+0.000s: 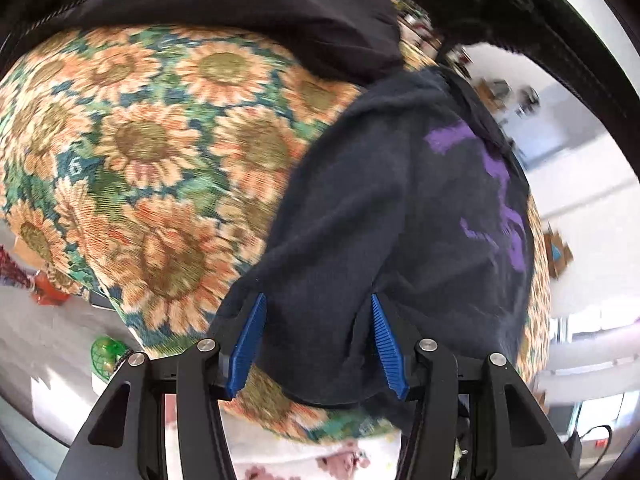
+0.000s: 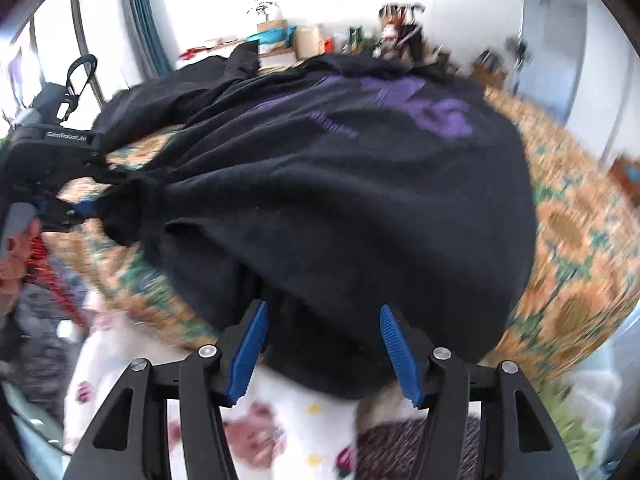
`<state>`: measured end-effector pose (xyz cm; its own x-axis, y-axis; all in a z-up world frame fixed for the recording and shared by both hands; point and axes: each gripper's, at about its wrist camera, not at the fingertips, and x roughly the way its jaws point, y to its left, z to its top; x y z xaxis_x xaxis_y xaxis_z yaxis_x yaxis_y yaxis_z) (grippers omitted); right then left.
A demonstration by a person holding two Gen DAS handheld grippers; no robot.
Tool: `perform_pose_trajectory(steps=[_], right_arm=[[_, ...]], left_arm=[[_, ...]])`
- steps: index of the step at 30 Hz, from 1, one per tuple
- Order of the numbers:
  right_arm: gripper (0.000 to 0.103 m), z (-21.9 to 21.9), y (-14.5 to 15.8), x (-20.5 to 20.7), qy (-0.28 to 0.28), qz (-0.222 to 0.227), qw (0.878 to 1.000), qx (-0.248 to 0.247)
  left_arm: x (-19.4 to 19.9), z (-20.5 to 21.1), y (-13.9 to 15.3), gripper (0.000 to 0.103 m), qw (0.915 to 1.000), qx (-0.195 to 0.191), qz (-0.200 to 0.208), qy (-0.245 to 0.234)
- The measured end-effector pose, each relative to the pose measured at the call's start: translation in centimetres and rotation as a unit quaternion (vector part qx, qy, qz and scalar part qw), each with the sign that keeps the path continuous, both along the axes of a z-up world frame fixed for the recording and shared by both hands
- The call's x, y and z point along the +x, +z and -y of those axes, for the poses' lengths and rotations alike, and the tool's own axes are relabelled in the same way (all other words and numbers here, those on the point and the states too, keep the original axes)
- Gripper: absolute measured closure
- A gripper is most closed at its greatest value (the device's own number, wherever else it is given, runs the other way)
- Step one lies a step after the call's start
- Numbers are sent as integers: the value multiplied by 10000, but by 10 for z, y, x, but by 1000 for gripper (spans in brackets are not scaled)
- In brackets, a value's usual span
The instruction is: Fold clothes
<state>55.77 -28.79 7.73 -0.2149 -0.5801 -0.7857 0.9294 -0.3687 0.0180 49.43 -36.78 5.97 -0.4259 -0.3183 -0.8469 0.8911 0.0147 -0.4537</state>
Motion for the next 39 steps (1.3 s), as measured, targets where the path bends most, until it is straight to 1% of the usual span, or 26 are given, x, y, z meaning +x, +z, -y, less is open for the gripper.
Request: perform_pose_trajectory(steps=[1, 2, 3, 4, 5, 6, 7, 10, 11, 13, 15, 16, 17, 18, 19, 20, 21, 23, 24, 25, 27, 29, 31, 34, 37, 39], right_arm=[[39, 3, -1, -4, -53, 19, 10000, 14], [36, 5, -4, -9, -52, 91, 9999, 67], [38, 7, -8, -13, -57, 159, 9997, 151], [50, 7, -10, -17, -48, 259, 9994, 232], [83, 3, -8, -20, 0, 419, 9989, 220], [97, -2, -5, -22, 48, 579, 9981, 208], [100, -7, -3, -25, 97, 739, 9970, 196], [100, -21, 1, -24, 354, 1199, 9919, 231], [100, -27, 1, -18, 438, 1129, 9922, 299], [98, -35, -1, -12, 508, 878, 9936, 499], [89, -43, -2, -21, 383, 999, 9929, 525], [65, -49, 0, -33, 119, 1262, 9913, 362], [42, -57, 3, -48, -228, 1527, 9879, 136], [38, -70, 6, -68, -709, 1795, 9810, -207], [41, -81, 8, -85, -1086, 2021, 9720, -502], [43, -90, 7, -96, -1334, 2163, 9648, -673], [43, -99, 4, -106, -1624, 2195, 9588, -782], [43, -109, -4, -112, -1970, 1938, 9584, -712], [43, -113, -9, -113, -2109, 1786, 9589, -640], [43, -117, -14, -114, -2207, 1712, 9584, -582], [43, -120, -24, -114, -2217, 1879, 9551, -572], [42, -119, -33, -114, -2242, 1997, 9520, -596], [40, -117, -41, -115, -2264, 2047, 9503, -618], [38, -113, -46, -116, -2223, 2080, 9508, -573], [38, -104, -48, -113, -2105, 2000, 9554, -537], [38, -99, -45, -110, -2043, 1936, 9580, -549]], left_arm=[[4, 2, -3, 52, 9999, -56, 1, 121], [4, 6, -8, 66, 9999, -88, -17, 66], [4, 9, -12, 75, 9999, -119, -37, 10], [3, 12, -16, 93, 9998, -144, -102, -99], [3, 13, -16, 96, 9996, -205, -115, -135], [4, 13, -13, 97, 9994, -296, -38, -145], [6, 12, -5, 97, 9988, -451, 61, -171], [17, 9, 18, 98, 9965, -770, 331, -69], [21, 8, 26, 99, 9953, -874, 427, -32], [31, 8, 38, 99, 9922, -941, 820, 63], [43, 6, 39, 99, 9936, -849, 739, 52], [48, 6, 40, 99, 9944, -801, 692, 46], [50, 8, 36, 99, 9963, -710, 477, 34], [53, 9, 32, 98, 9977, -617, 266, 22], [57, 10, 29, 94, 9986, -500, 160, 30], [56, 13, 25, 88, 9992, -386, 92, 35], [53, 17, 20, 85, 9995, -318, 36, -18], [41, 22, 14, 77, 9992, -329, 79, -213], [35, 23, 14, 76, 9986, -385, 185, -305], [29, 24, 15, 71, 9978, -441, 288, -396], [18, 25, 14, 64, 9960, -551, 385, -592], [12, 28, 11, 51, 9956, -556, 381, -648], [7, 33, 7, 46, 9956, -540, 397, -658], [-3, 37, -1, 45, 9944, -535, 566, -711], [-7, 30, -4, 46, 9933, -604, 553, -810], [-4, 26, -1, 77, 9934, -723, 510, -732]])
